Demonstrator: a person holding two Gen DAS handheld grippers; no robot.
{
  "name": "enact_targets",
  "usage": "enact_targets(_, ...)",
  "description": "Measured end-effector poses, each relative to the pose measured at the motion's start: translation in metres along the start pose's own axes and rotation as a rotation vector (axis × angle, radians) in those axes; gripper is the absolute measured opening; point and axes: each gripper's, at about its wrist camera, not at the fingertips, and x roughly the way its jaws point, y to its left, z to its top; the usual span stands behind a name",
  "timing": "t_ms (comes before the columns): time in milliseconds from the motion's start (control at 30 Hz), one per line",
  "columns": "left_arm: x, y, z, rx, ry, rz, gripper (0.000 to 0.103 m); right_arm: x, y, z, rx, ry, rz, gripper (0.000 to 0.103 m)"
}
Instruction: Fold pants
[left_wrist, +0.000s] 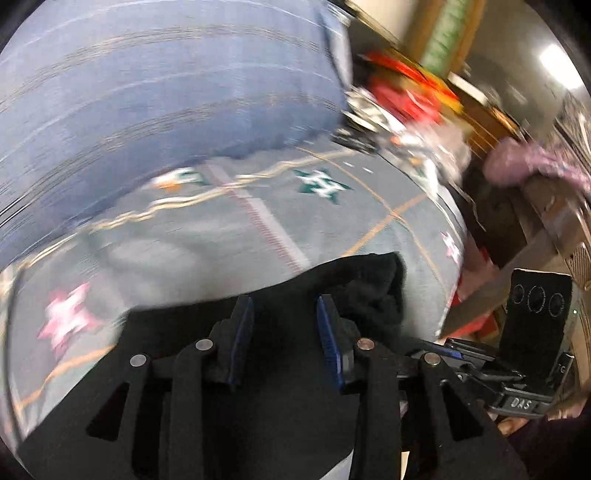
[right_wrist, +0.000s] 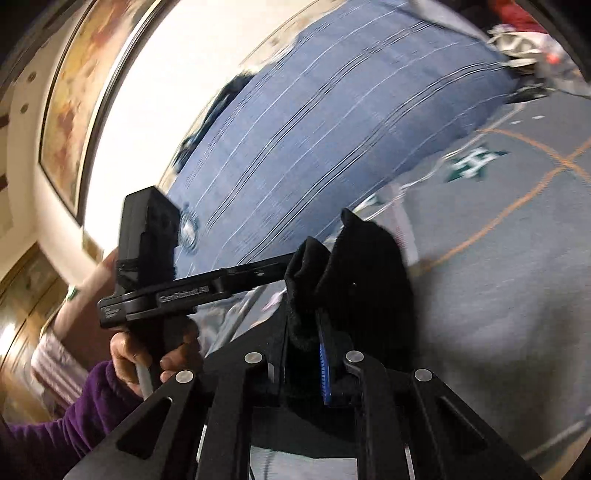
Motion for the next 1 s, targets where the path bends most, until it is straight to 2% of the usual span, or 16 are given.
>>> enact_targets(67, -0.022, 0.023, -0.014, -0.037, -0.025, 0.049, 0.036, 0.018, 0.015, -0.005, -0.011, 0.041, 0.031, 0.011)
enact_targets(100, -0.035, 0.037, -0.024, -0.059, -0.040, 0.080, 0.037, 0.029, 0.024, -0.009, -0.021, 0.064, 0.050, 0.004)
enact_targets(133, -0.044, 0.047, -0.031, -0.075, -0.051, 0.103, 0.038, 0.037, 0.031, -0.012, -0.029, 0.080, 0.063, 0.003)
enact_targets(267, -0.072, 0.085, -0.069, -0.192, -0.102, 0.164, 0.043, 0.074, 0.064, -0.038, -0.070, 0.178, 0.072, 0.004)
enact_targets(300, -0.073, 0.089, -0.078, -0.221, -0.103, 0.151, 0.043, 0.085, 0.067, -0.042, -0.058, 0.213, 0.072, 0.009)
enact_targets(333, -0.072, 0.091, -0.084, -0.241, -0.096, 0.130, 0.043, 0.091, 0.066, -0.042, -0.029, 0.226, 0.084, 0.009)
enact_targets(400, -0.067, 0.084, -0.095, -0.258, -0.079, 0.090, 0.043, 0.090, 0.059, -0.037, 0.021, 0.192, 0.084, 0.009)
enact_targets(500, -0.054, 0.061, -0.103, -0.236, -0.090, 0.020, 0.045, 0.067, 0.042, -0.027, 0.014, 0.076, -0.045, 0.009)
enact_targets(567, -0.042, 0.048, -0.104, -0.235, -0.096, -0.032, 0.059, 0.047, 0.021, -0.017, 0.060, 0.004, -0.104, 0.009)
enact_targets(700, -0.005, 0.025, -0.097, -0.291, -0.064, -0.163, 0.062, 0.027, -0.009, -0.009, 0.107, -0.051, -0.226, 0.009)
enact_targets(767, 0.010, 0.021, -0.095, -0.347, -0.042, -0.205, 0.065, 0.022, -0.020, -0.007, 0.130, -0.056, -0.248, 0.009)
enact_targets(867, 0.022, 0.014, -0.091, -0.379, -0.032, -0.222, 0.069, 0.020, -0.030, -0.006, 0.154, -0.050, -0.258, 0.012)
enact_targets(1000, 0.034, -0.002, -0.084, -0.341, -0.030, -0.201, 0.070, 0.025, -0.032, -0.003, 0.154, -0.041, -0.246, 0.014)
